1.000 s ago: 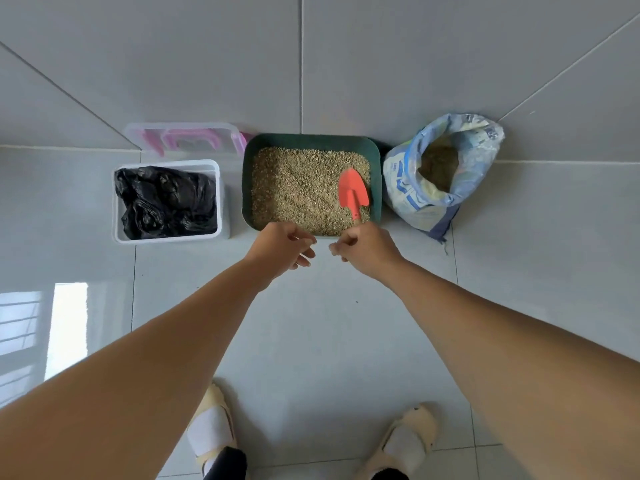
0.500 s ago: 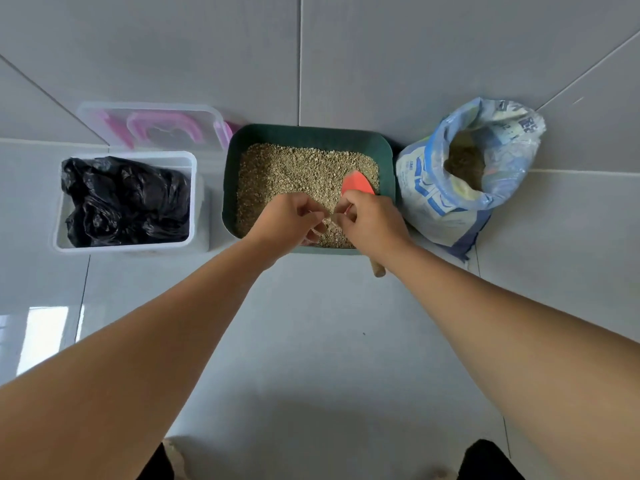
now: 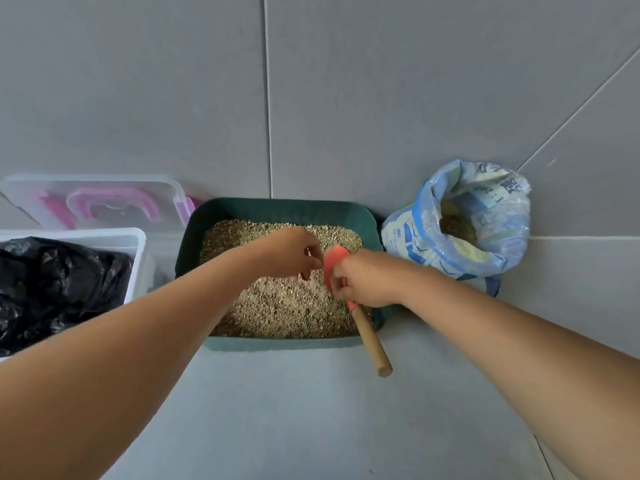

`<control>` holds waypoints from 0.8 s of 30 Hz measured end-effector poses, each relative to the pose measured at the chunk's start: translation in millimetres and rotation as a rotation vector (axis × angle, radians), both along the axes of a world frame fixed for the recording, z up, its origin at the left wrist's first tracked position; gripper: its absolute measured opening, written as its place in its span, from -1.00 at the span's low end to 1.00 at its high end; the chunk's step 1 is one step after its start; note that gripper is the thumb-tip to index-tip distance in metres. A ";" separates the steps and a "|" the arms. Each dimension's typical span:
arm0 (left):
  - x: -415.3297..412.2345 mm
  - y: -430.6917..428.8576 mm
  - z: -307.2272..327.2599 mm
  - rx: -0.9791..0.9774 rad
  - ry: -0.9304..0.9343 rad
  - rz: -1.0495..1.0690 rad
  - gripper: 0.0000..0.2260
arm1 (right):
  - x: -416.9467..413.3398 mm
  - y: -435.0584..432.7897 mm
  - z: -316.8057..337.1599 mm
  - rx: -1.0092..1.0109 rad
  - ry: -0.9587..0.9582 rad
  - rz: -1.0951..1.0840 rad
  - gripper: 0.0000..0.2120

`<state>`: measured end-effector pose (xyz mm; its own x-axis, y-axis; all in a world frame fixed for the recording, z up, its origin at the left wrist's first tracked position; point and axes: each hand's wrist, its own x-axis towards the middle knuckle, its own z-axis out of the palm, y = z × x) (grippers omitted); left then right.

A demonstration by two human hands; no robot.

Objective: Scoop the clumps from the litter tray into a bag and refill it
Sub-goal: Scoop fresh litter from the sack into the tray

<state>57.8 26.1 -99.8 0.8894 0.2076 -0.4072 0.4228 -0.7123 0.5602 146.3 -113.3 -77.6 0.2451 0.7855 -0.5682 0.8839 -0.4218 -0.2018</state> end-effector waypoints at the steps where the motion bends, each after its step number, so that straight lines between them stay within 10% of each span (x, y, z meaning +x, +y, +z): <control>1: 6.4 4.8 -0.1 0.034 0.032 -0.052 -0.89 | 4.1 1.9 2.5 -0.026 0.043 0.030 -0.85; 7: 23.3 19.8 33.4 0.203 0.136 -0.250 -0.82 | 6.5 -3.3 30.9 -0.162 0.037 0.370 -0.61; 17: 3.9 -1.1 63.7 0.214 0.093 -0.247 -0.86 | -11.6 -35.0 7.4 0.212 -0.270 0.524 -0.78; 24: 3.8 4.6 90.5 0.176 -0.104 0.081 -0.87 | 1.0 -45.5 48.8 0.858 0.109 -0.144 -0.91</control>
